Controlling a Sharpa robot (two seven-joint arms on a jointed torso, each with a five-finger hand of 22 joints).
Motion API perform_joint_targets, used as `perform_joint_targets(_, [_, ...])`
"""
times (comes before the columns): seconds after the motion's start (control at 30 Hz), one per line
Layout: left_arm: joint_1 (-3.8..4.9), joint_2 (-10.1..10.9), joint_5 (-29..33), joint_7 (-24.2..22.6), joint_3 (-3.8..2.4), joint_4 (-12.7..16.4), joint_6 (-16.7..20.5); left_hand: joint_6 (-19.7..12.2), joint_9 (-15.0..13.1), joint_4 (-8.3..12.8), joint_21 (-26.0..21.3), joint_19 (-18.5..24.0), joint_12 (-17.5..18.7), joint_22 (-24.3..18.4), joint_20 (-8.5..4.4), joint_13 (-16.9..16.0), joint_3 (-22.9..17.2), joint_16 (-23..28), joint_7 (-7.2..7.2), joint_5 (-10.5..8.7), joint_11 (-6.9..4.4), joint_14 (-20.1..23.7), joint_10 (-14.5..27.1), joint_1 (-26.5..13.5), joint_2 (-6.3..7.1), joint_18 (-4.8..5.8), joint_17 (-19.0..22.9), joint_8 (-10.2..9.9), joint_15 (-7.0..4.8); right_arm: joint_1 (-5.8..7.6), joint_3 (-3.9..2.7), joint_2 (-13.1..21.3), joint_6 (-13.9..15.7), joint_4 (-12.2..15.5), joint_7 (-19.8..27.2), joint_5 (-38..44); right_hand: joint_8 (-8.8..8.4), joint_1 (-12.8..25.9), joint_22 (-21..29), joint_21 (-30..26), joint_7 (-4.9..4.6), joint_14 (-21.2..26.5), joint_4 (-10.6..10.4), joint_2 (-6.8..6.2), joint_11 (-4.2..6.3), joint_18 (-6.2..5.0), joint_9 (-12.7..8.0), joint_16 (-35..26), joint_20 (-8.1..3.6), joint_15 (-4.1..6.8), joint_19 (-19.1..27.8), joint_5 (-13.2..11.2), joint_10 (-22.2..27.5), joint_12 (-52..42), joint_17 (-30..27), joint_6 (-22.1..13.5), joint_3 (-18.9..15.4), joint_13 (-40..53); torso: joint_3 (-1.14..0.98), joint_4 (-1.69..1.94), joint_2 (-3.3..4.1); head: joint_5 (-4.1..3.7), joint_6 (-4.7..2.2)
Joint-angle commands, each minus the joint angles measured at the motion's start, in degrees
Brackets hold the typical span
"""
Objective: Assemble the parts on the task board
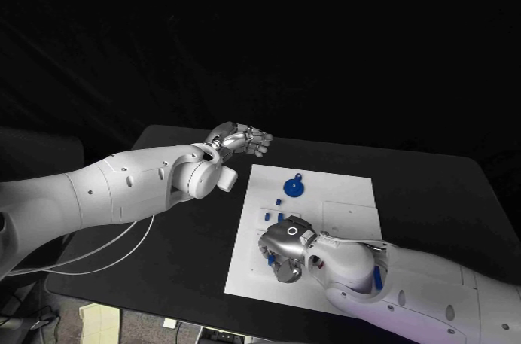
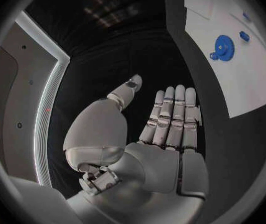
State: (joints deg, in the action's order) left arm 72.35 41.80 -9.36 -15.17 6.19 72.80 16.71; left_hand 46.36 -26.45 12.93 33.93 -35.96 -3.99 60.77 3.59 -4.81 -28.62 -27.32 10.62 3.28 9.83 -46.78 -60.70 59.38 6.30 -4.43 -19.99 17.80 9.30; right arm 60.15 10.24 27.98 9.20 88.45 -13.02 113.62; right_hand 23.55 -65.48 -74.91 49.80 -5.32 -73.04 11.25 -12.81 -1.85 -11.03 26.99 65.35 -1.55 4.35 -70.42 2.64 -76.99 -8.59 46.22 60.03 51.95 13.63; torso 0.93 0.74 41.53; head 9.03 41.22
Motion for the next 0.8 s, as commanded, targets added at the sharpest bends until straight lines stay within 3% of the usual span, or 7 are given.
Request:
perform_joint_targets(0.03, [0.08, -0.07, 0.28, -0.36, -0.04, 0.17, -0.74, -0.50, 0.09, -0.41, -0.21, -0.02, -0.01, 0.08, 0.23, 0.10, 0.05, 0.22, 0.05, 0.03, 0.20, 0.14, 0.02, -0.31, -0.21, -0.74, -0.07, 0.25, 0.32, -0.51, 0.49, -0.15, -2.74, -0.08, 0.27, 0.76, 0.21, 0.14, -1.08, 0.36, -0.10, -0.02, 0.34, 0.41, 0.10, -3.97, 0.00, 0.38, -0.29, 0.27, 0.02, 0.15, -0.47, -0.07, -0.06, 0.44, 0.17, 0.00, 0.02, -0.05, -0.01, 0.00, 0.04])
perform_joint_targets(0.23, [0.08, 0.02, 0.28, -0.24, -0.04, 0.19, -0.84, -0.51, 0.09, -0.42, -0.23, -0.02, -0.01, 0.10, 0.24, 0.12, 0.06, 0.24, 0.05, 0.02, 0.21, 0.14, 0.02, -0.31, -0.20, -0.74, -0.09, 0.26, 0.32, -0.51, 0.53, 0.18, -2.17, -0.05, 0.25, -0.44, 0.01, 0.40, -1.04, 0.31, -0.16, 0.10, 0.45, -0.08, 0.03, -3.97, -0.02, 0.32, -0.20, 0.20, 0.21, 0.25, -0.33, 0.13, -0.10, 0.36, 0.58, 0.07, -0.01, -0.03, 0.00, -0.06, 0.10])
perform_joint_targets(0.3, [0.08, 0.05, 0.27, -0.14, -0.04, 0.18, -0.95, -0.51, 0.09, -0.42, -0.23, -0.02, -0.01, 0.10, 0.24, 0.12, 0.07, 0.24, 0.05, 0.02, 0.21, 0.14, 0.02, -0.32, -0.20, -0.74, -0.09, 0.26, 0.32, -0.51, 0.53, 0.23, -1.76, -0.09, 0.31, -0.91, -0.24, 0.58, -0.98, 0.21, -0.26, 0.24, 0.55, -0.97, -0.08, -3.97, -0.06, 0.17, -0.08, 0.09, 0.39, 0.35, -0.15, 0.35, -0.22, 0.22, 0.92, 0.13, -0.02, -0.03, 0.00, -0.05, 0.11])
perform_joint_targets(0.37, [0.08, 0.06, 0.21, -0.11, -0.04, 0.19, -0.92, -0.52, 0.10, -0.41, -0.24, -0.02, -0.01, 0.11, 0.24, 0.13, 0.07, 0.25, 0.05, 0.02, 0.21, 0.14, 0.02, -0.31, -0.19, -0.74, -0.10, 0.26, 0.32, -0.50, 0.53, 0.26, -1.40, -0.08, 0.34, -1.77, -1.13, 1.37, -0.91, 0.13, -0.78, 0.41, 0.55, -2.76, -0.60, -3.97, -0.35, 0.02, 0.09, -0.40, 0.47, 0.43, 1.21, 1.26, -0.37, -0.97, 0.55, -0.08, -0.04, -0.07, -0.01, -0.03, 0.12])
perform_joint_targets(0.47, [0.08, 0.05, 0.20, -0.09, -0.04, 0.16, -0.91, -0.53, 0.10, -0.41, -0.25, -0.02, -0.01, 0.11, 0.24, 0.14, 0.07, 0.26, 0.05, 0.02, 0.21, 0.14, 0.02, -0.30, -0.18, -0.74, -0.11, 0.26, 0.32, -0.50, 0.53, 0.22, -0.56, -0.10, 0.37, -2.08, -2.17, 3.17, -0.94, 0.15, -1.47, 0.47, 0.59, -4.02, -1.21, -3.97, -0.66, 0.08, 0.19, -1.11, 0.59, 0.52, 2.68, 2.31, -0.46, -2.40, -1.88, -0.33, -0.06, -0.05, -0.01, -0.06, 0.03])
perform_joint_targets(0.53, [0.08, 0.05, 0.20, 0.01, -0.04, 0.14, -1.02, -0.53, 0.10, -0.42, -0.25, -0.02, -0.01, 0.12, 0.24, 0.15, 0.07, 0.27, 0.05, 0.02, 0.21, 0.14, 0.02, -0.31, -0.18, -0.74, -0.12, 0.26, 0.32, -0.50, 0.53, 0.18, -0.40, -0.06, 0.09, -2.08, -2.72, 3.99, -0.94, 0.09, -1.86, 0.67, 1.17, -4.10, -1.62, -3.97, -0.80, 0.08, 0.17, -1.39, 0.84, 0.46, 3.45, 2.91, -0.55, -3.16, -3.99, -0.45, -0.05, -0.04, -0.01, -0.08, 0.00])
perform_joint_targets(0.8, [0.08, 0.06, 0.20, 0.10, -0.04, 0.14, -1.23, -0.57, 0.11, -0.45, -0.28, -0.02, 0.00, 0.14, 0.25, 0.18, 0.09, 0.30, 0.07, 0.02, 0.22, 0.15, 0.04, -0.35, -0.16, -0.74, -0.15, 0.26, 0.33, -0.50, 0.53, 0.22, 1.49, -0.16, -0.94, -2.06, -3.19, 4.28, -0.89, -0.09, -2.12, 1.06, 1.46, -4.27, -1.82, -3.97, -0.87, 0.02, 0.07, -1.61, 1.15, 0.36, 3.97, 3.42, -0.67, -3.77, -5.21, -0.51, -0.05, -0.05, 0.00, -0.18, -0.04])
